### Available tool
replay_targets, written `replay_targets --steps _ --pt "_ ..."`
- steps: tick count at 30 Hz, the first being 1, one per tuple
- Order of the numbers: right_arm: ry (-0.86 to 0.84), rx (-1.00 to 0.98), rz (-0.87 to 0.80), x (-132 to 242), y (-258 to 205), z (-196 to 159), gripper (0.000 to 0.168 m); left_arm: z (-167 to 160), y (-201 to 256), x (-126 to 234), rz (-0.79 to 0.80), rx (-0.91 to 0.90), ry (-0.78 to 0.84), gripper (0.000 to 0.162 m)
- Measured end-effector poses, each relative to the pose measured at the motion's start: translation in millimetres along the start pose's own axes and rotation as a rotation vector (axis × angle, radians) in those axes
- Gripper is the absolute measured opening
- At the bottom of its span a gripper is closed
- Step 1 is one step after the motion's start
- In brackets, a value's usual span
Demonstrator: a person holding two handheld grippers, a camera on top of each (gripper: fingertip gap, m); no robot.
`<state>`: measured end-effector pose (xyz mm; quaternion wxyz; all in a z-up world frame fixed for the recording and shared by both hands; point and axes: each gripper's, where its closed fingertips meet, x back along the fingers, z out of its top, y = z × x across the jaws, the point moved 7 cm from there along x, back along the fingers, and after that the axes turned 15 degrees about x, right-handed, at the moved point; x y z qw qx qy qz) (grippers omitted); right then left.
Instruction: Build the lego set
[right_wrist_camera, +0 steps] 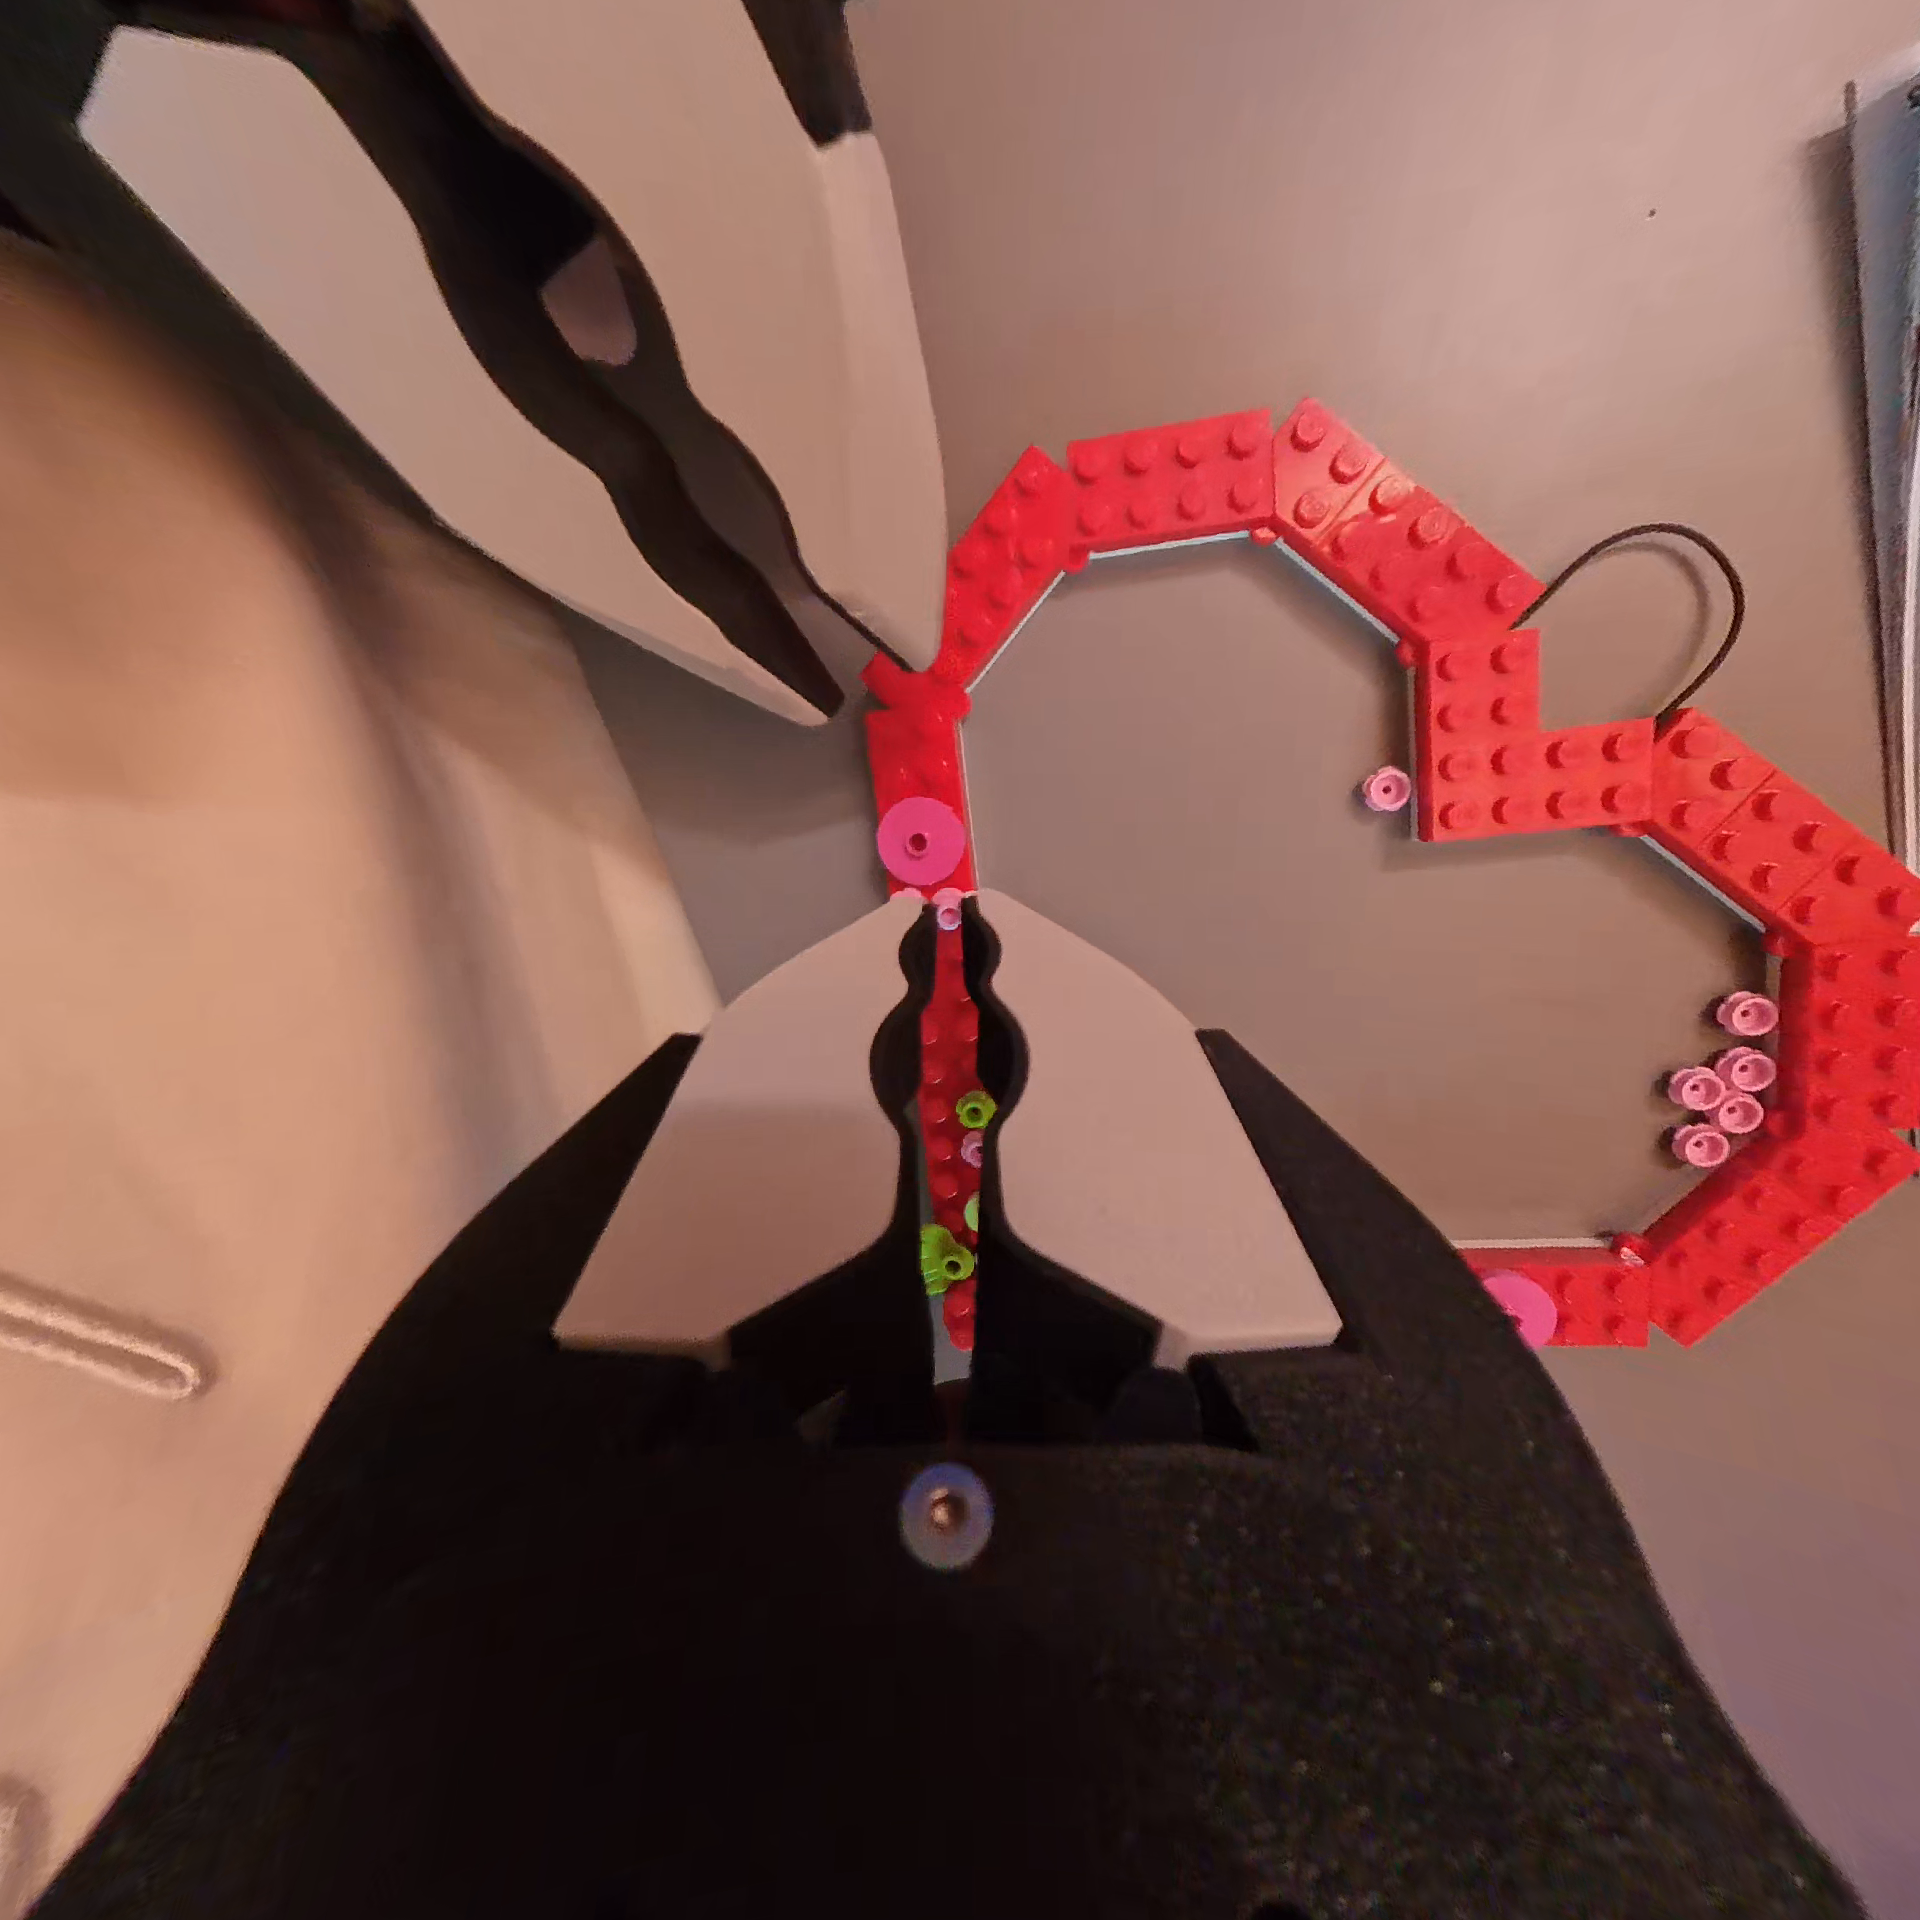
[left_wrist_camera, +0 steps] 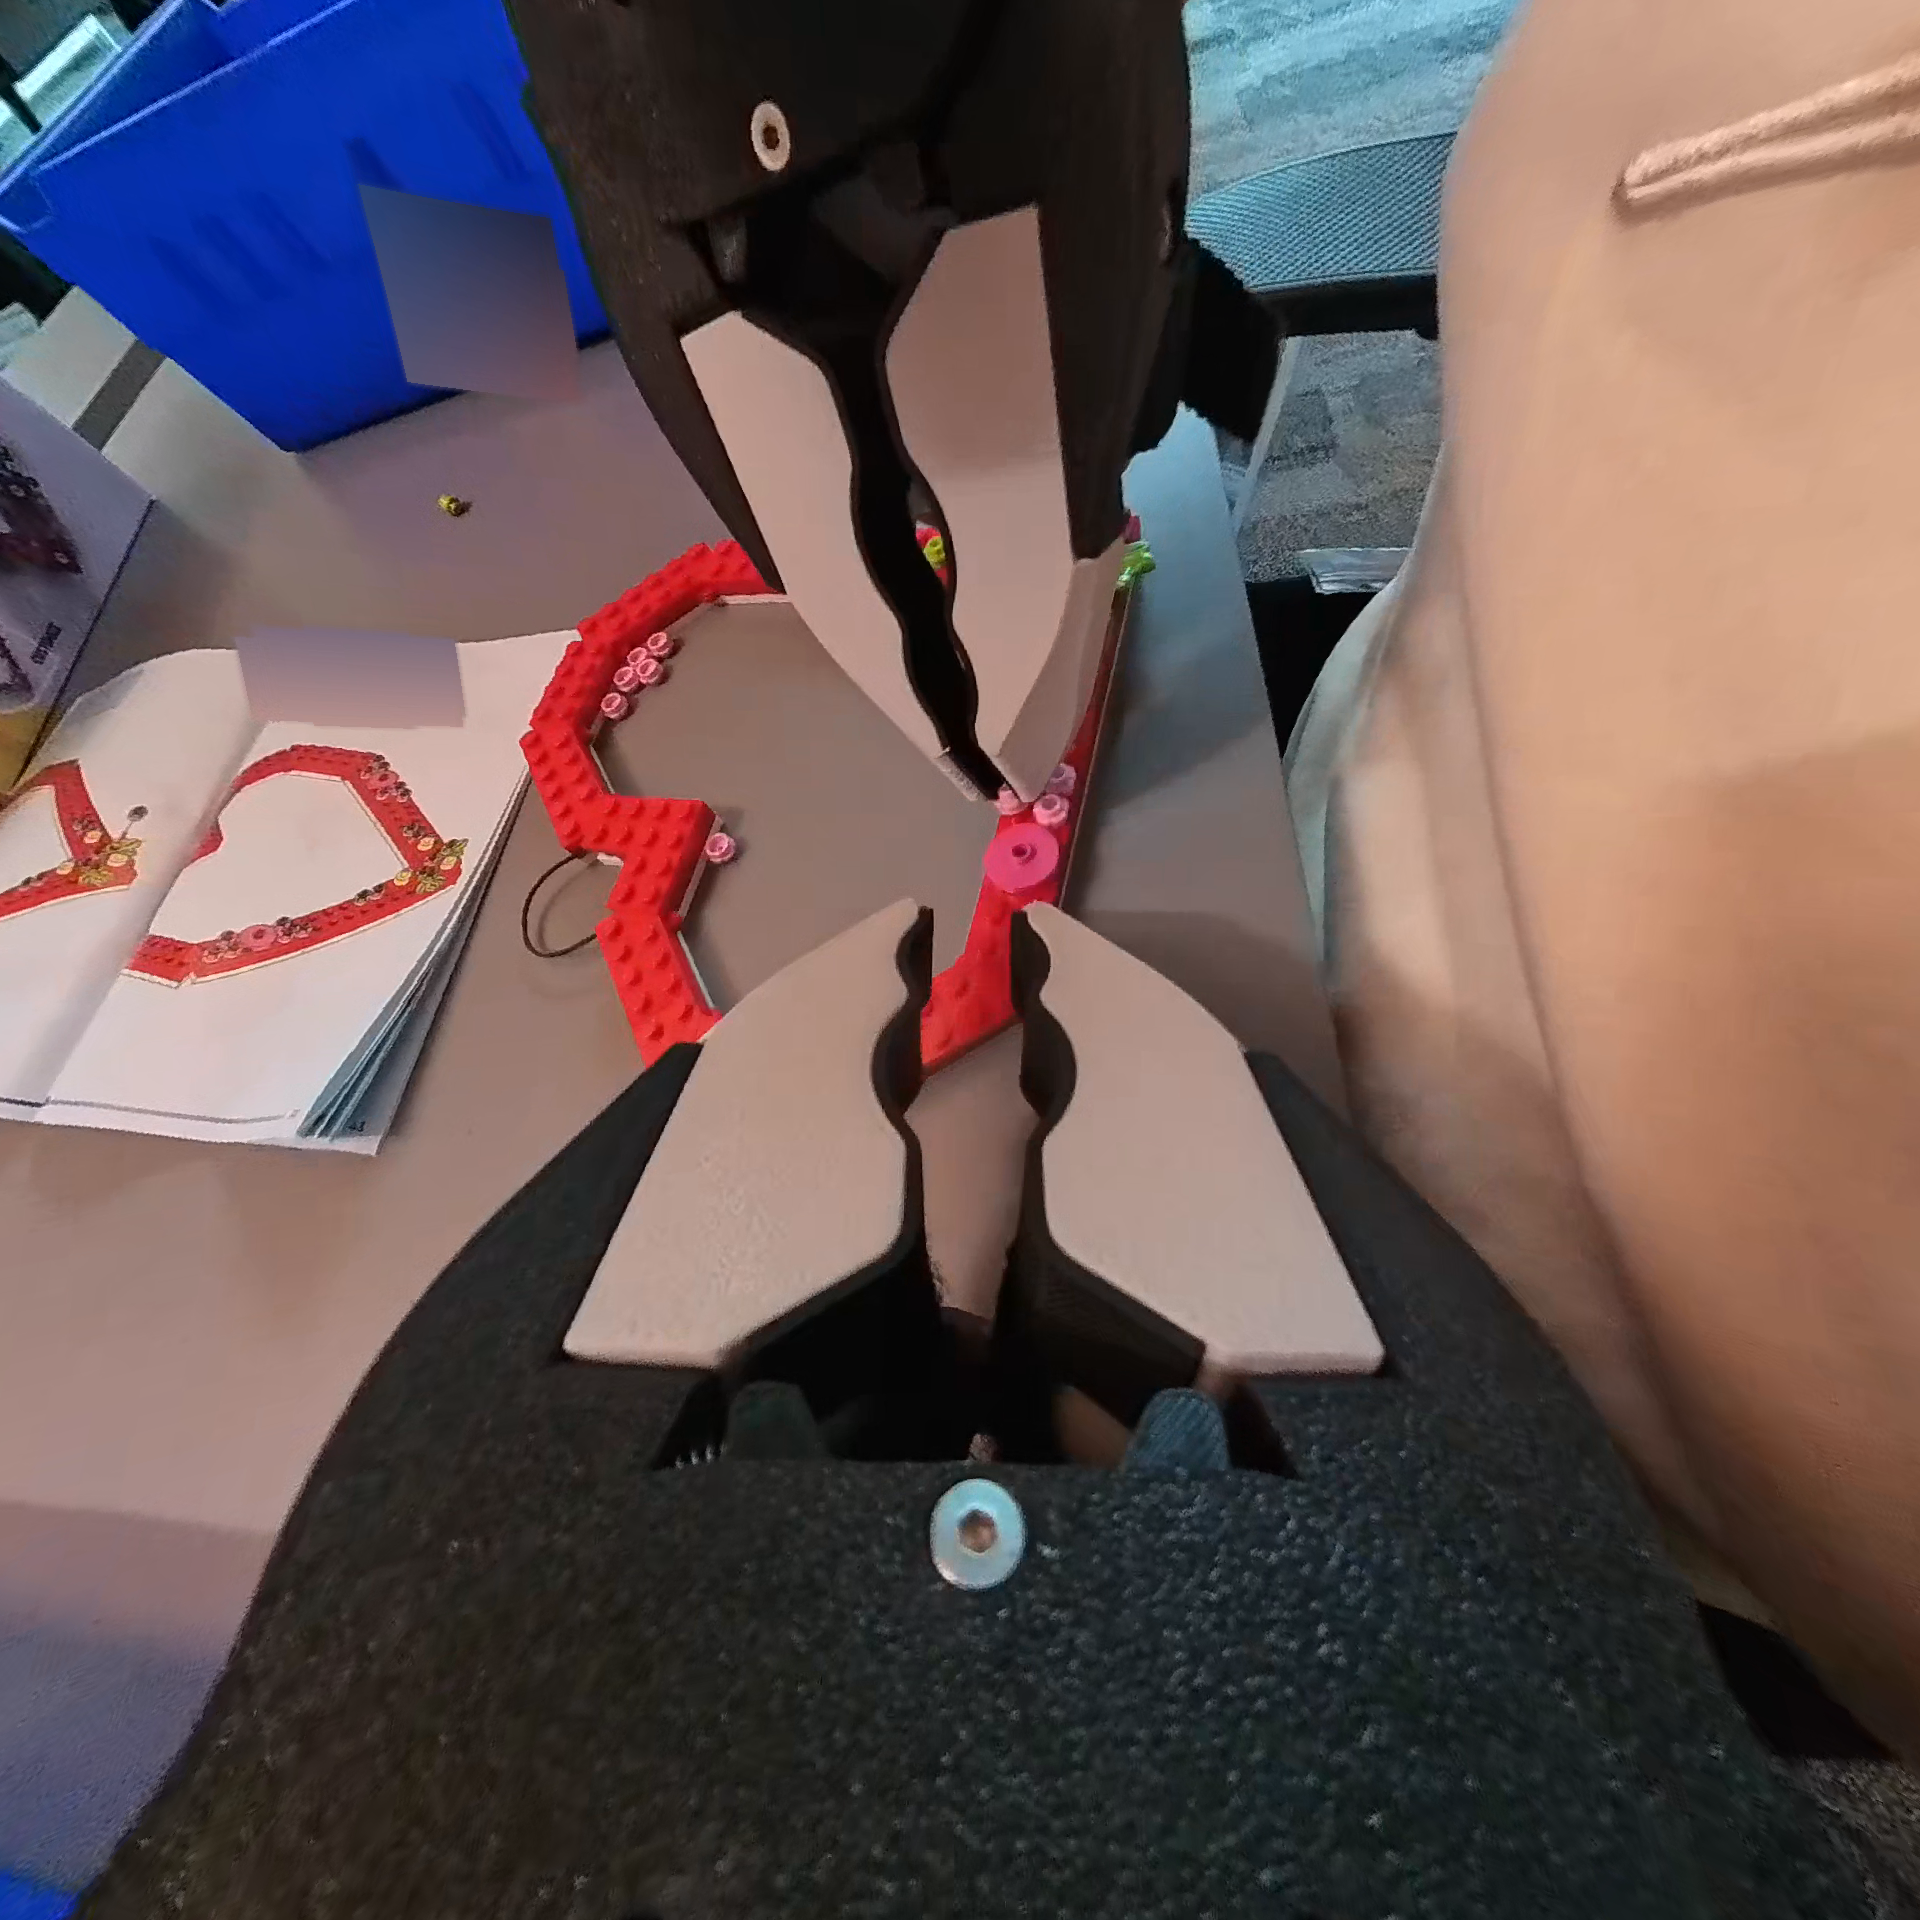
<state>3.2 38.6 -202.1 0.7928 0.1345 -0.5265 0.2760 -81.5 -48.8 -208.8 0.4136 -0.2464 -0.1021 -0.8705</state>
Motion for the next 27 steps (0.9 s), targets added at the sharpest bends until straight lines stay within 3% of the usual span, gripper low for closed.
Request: replay_targets --steps 18,27 --pt "-0.206 0.068 0.013 -4 -1 13 0.005 -10 -7 -9 -0.001 0.063 -0.093 0.000" --pt "-0.188 0.074 0.043 -6 0 15 0.005 -10 -11 -10 0.011 0.096 -0.096 0.000"
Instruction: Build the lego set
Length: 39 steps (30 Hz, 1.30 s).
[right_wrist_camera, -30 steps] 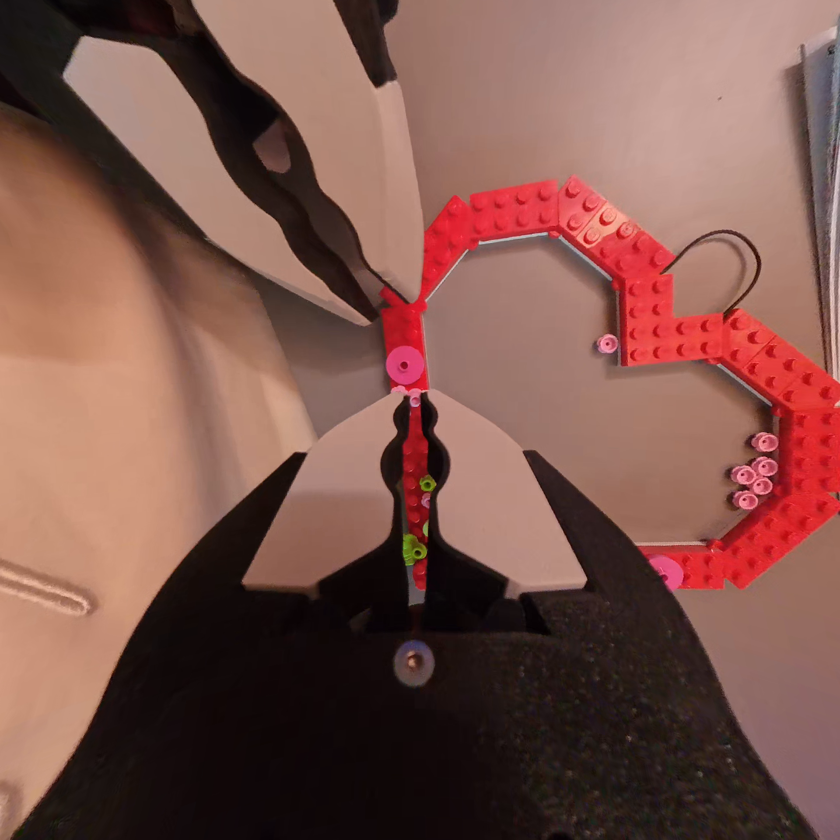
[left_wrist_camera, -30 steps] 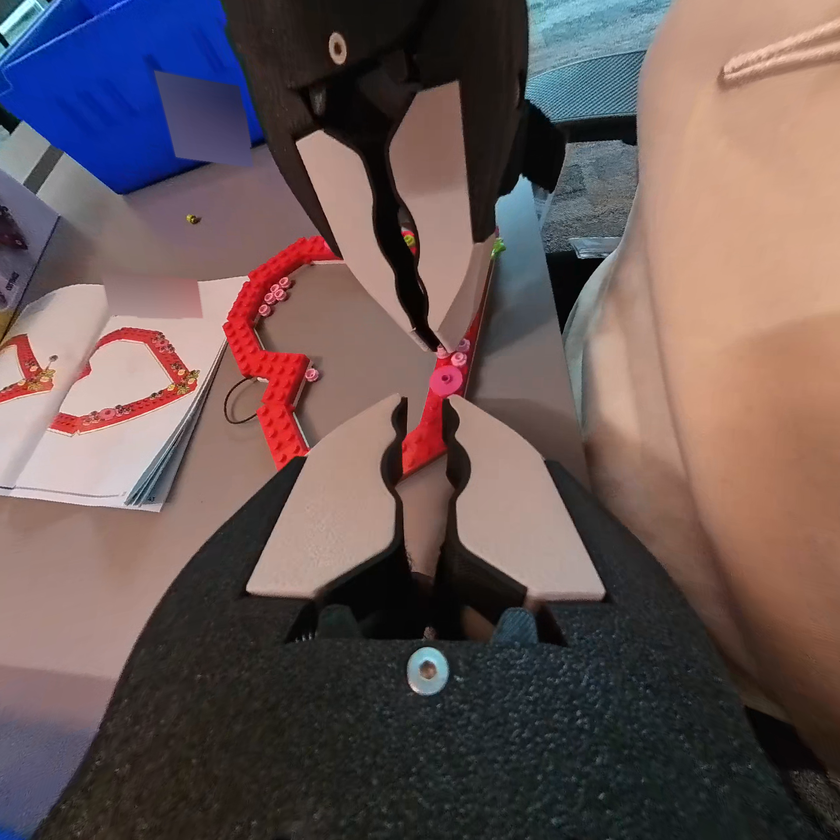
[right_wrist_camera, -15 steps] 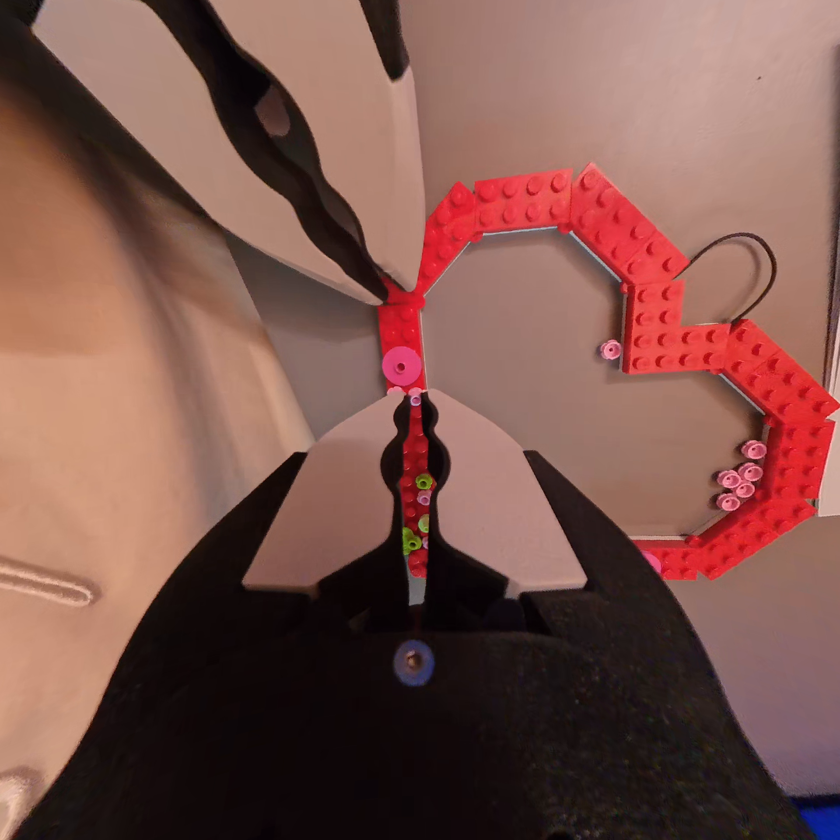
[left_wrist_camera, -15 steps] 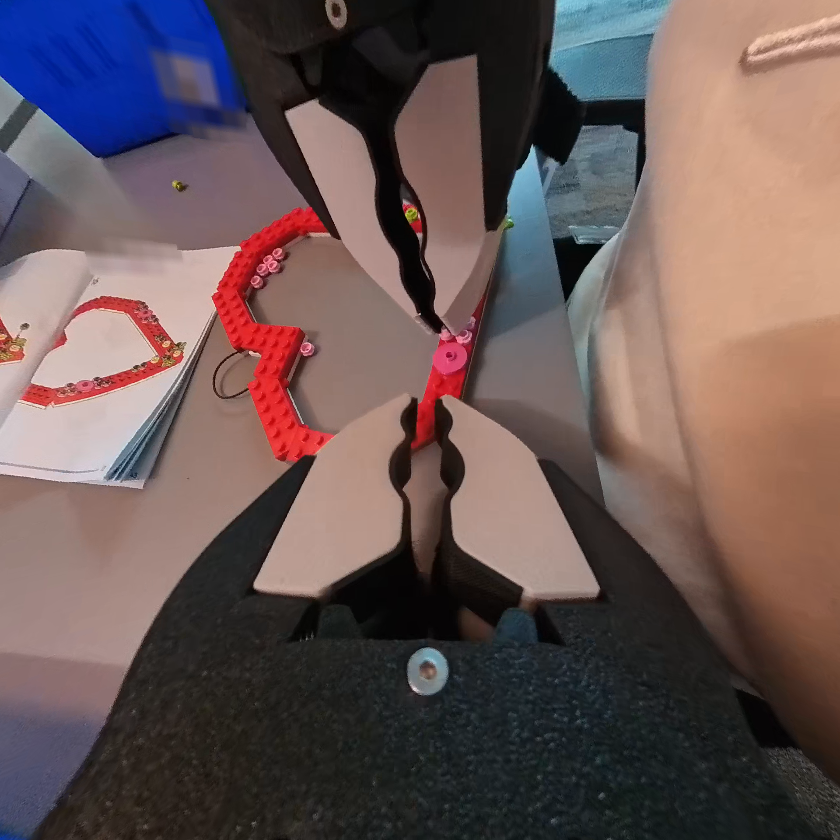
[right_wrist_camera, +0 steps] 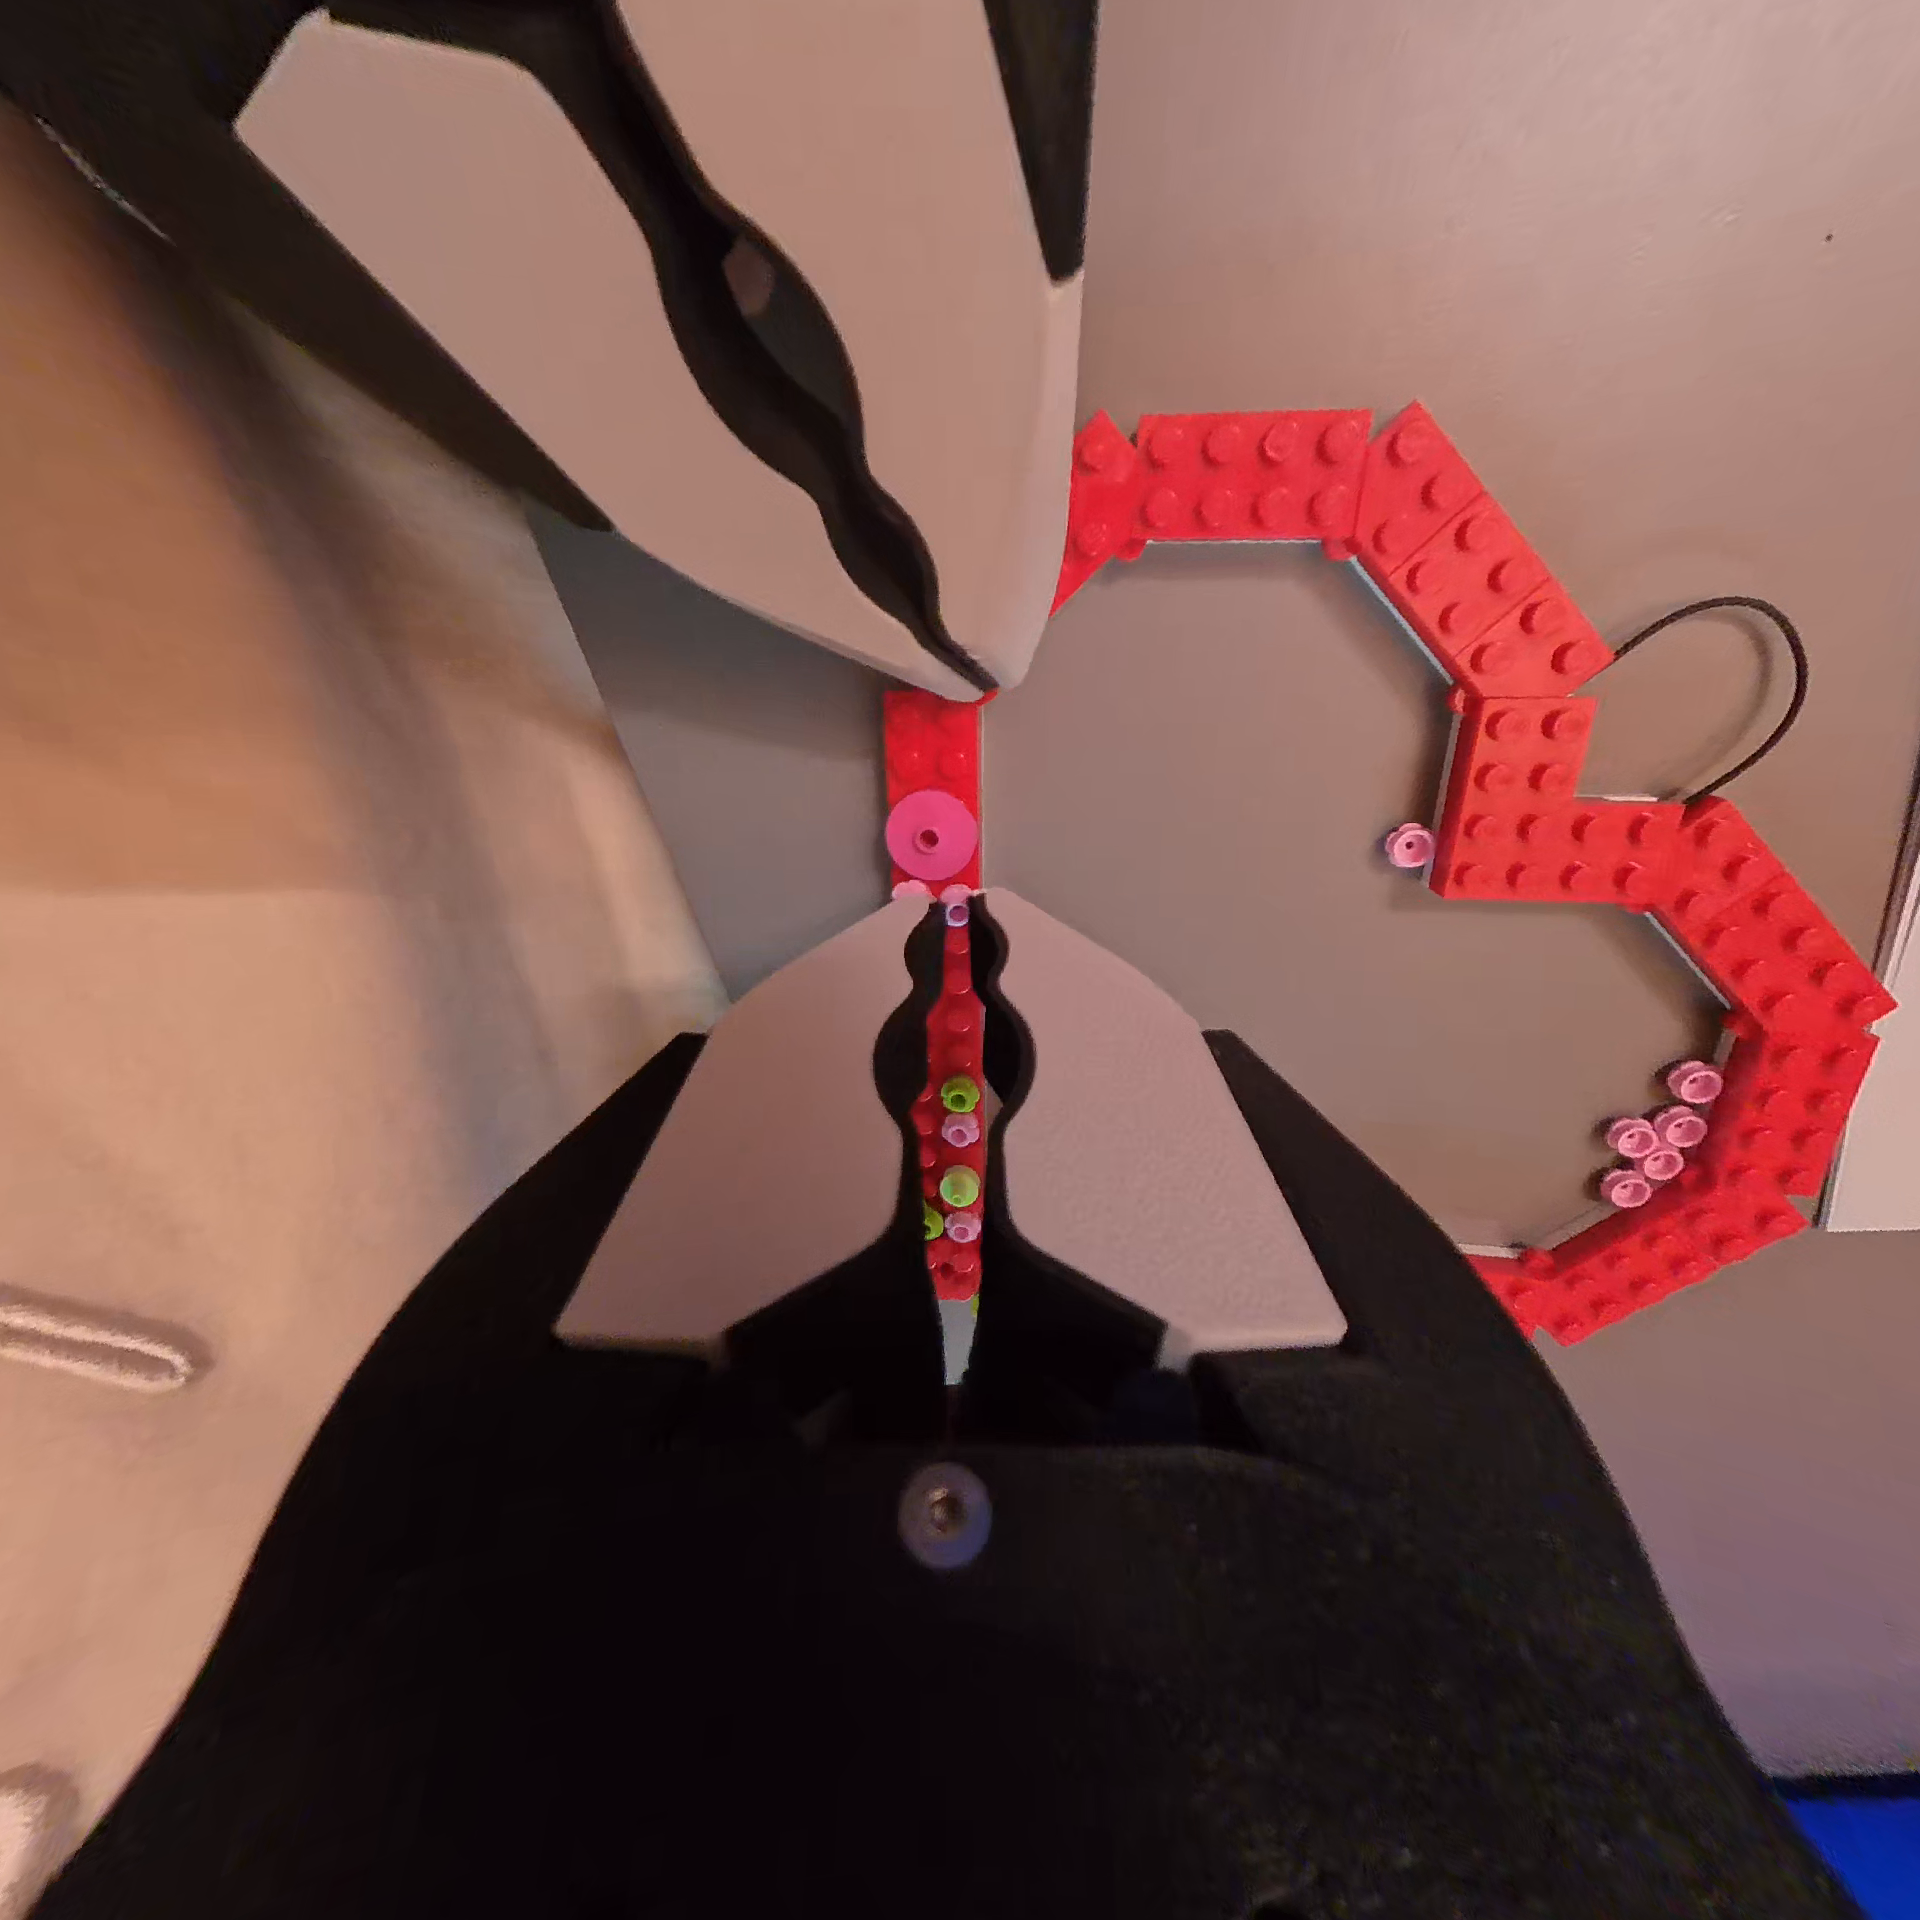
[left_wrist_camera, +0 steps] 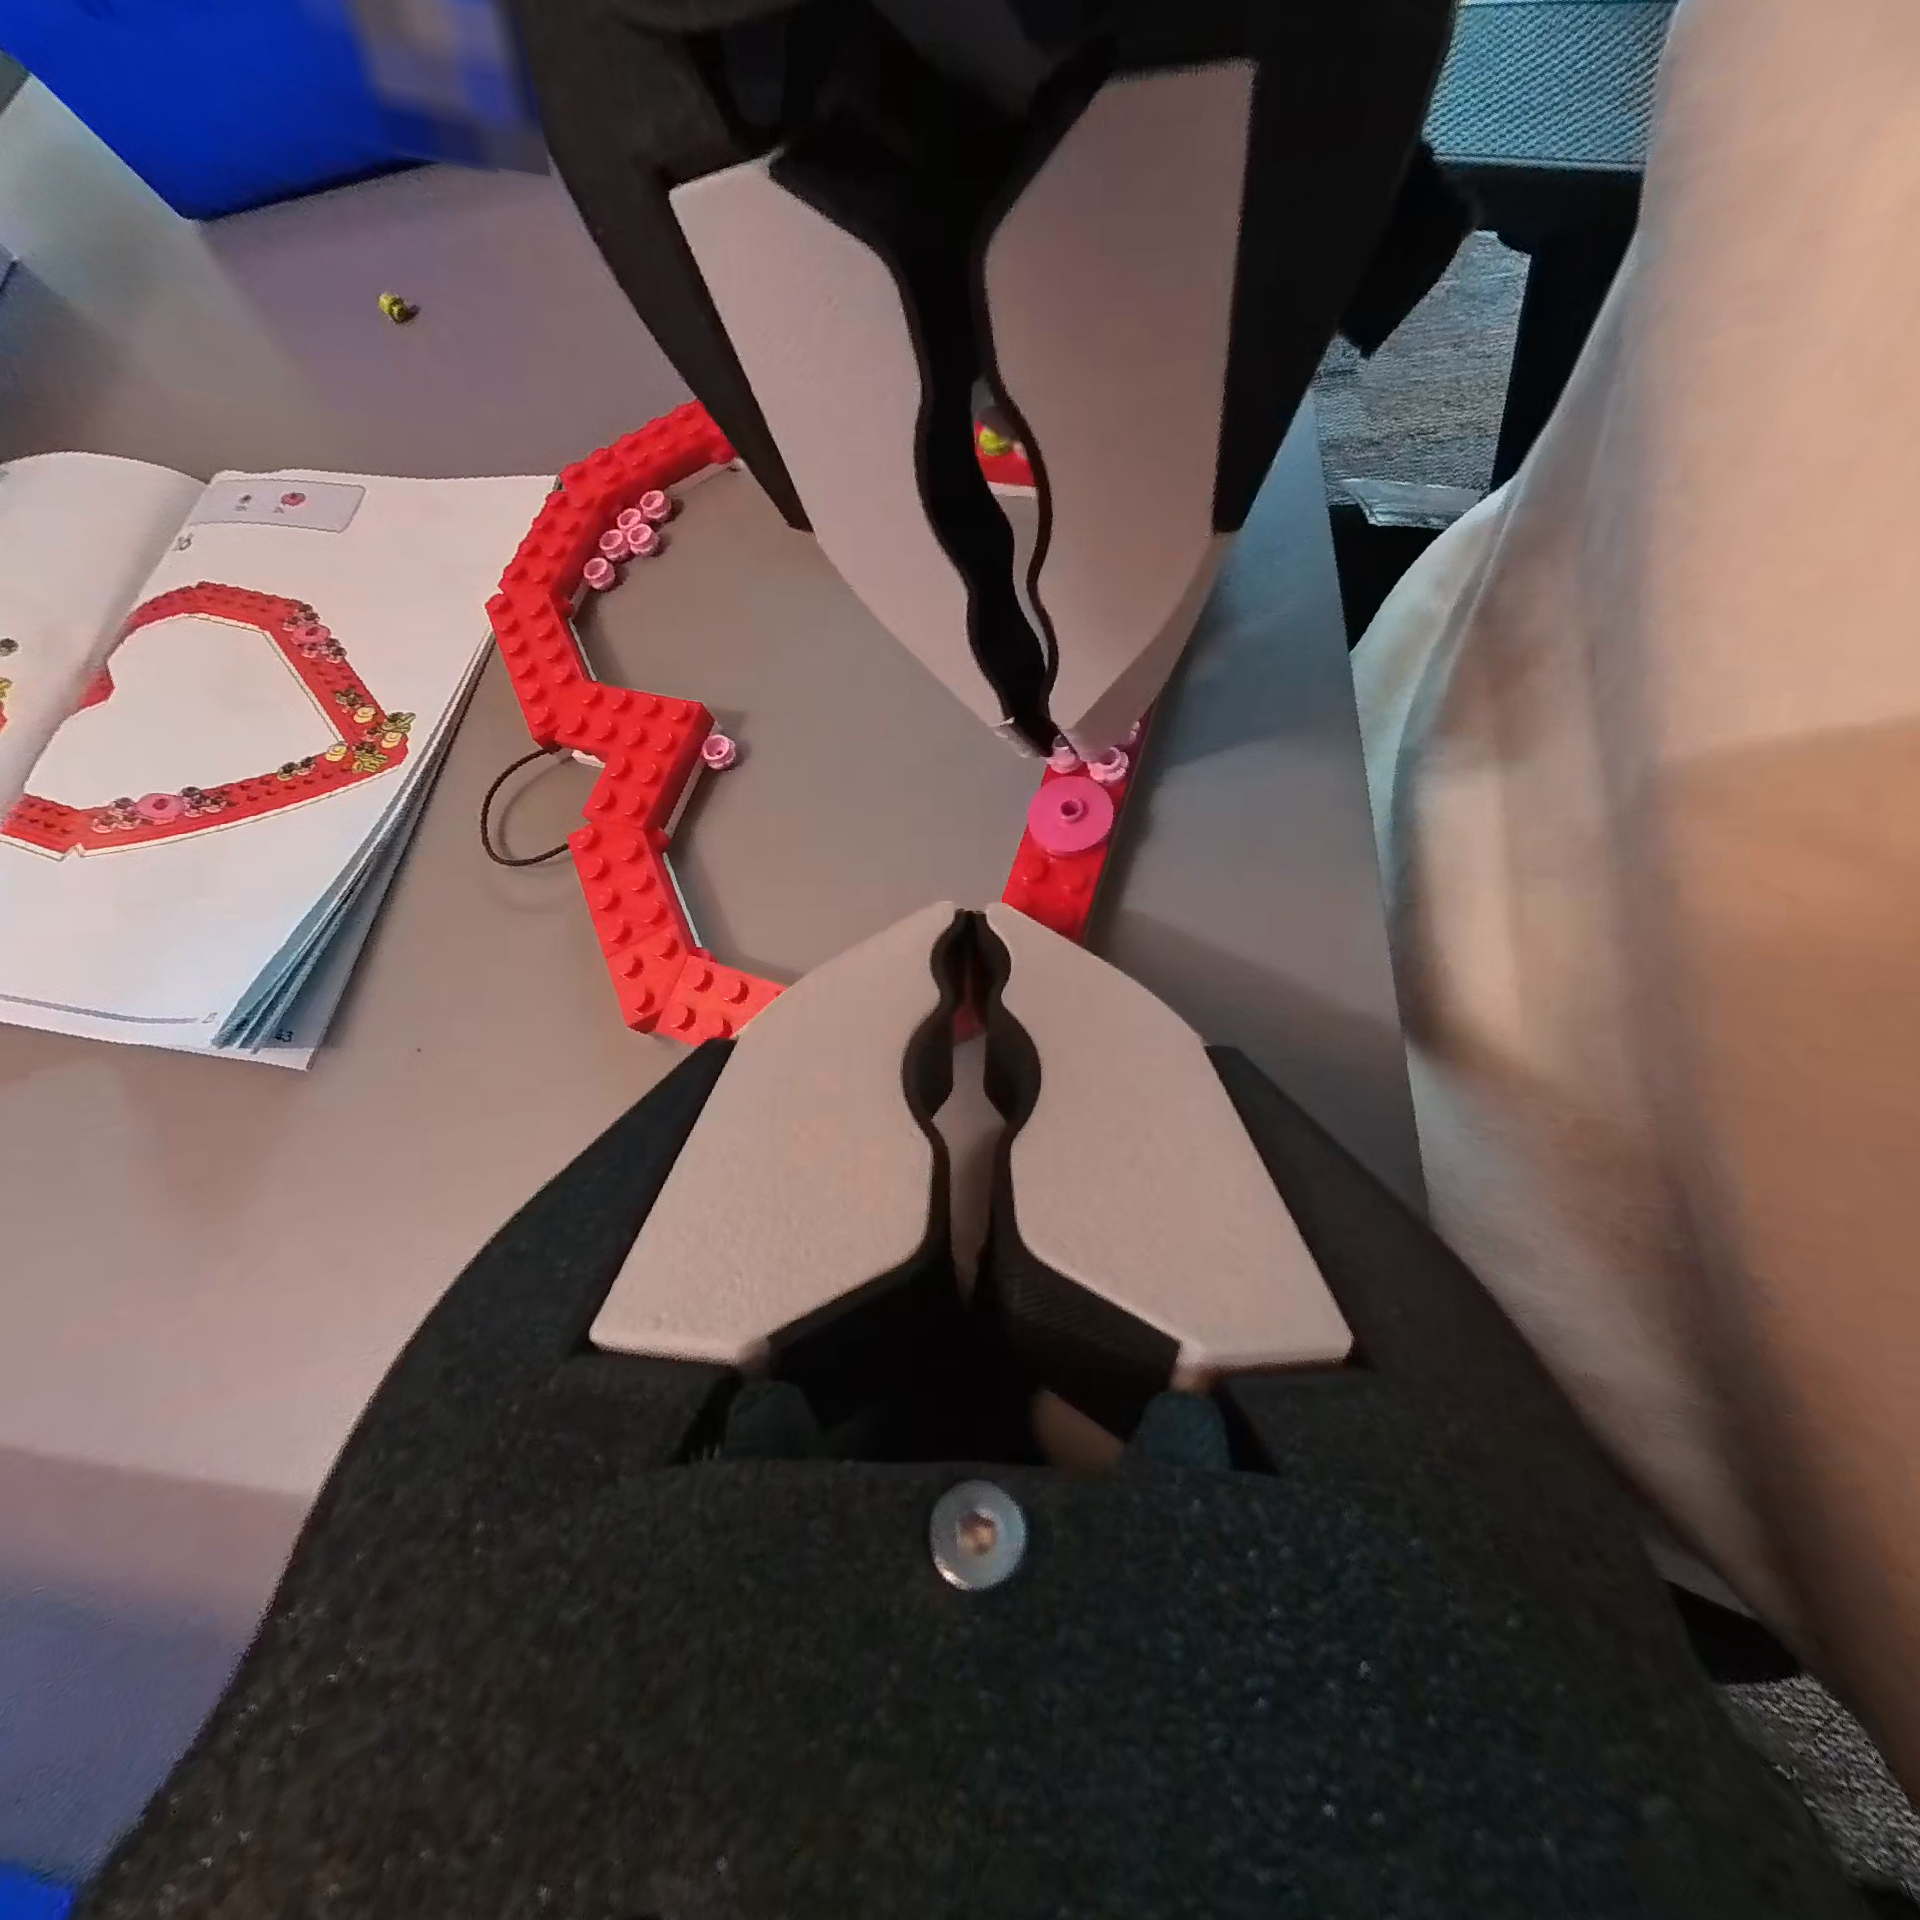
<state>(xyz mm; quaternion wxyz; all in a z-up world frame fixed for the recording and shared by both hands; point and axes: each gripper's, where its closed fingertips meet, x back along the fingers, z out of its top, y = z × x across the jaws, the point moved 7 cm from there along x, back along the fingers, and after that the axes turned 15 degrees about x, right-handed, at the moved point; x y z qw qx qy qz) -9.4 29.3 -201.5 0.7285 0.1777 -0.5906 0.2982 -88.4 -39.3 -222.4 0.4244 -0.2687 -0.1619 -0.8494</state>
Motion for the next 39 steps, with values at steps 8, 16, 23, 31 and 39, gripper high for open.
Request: replay_targets --steps 8,16,23,31,39 --pt "0.120 -0.032 0.023 0 3 -7 0.006 0 -1 0 0.012 0.000 0.005 0.000" --pt "0.208 -0.055 0.017 9 7 -11 0.000 0 -5 1 0.031 0.019 0.010 0.000" --pt "0.167 -0.032 0.025 0 3 -10 0.000 0 -6 -1 0.030 0.022 -0.002 0.000" --pt "0.067 -0.011 -0.039 0 1 -10 0.000 -3 -6 -8 0.060 0.014 -0.071 0.000" --pt "0.223 -0.008 0.044 6 -10 -1 0.000 -1 -12 25 0.080 0.030 0.119 0.008"
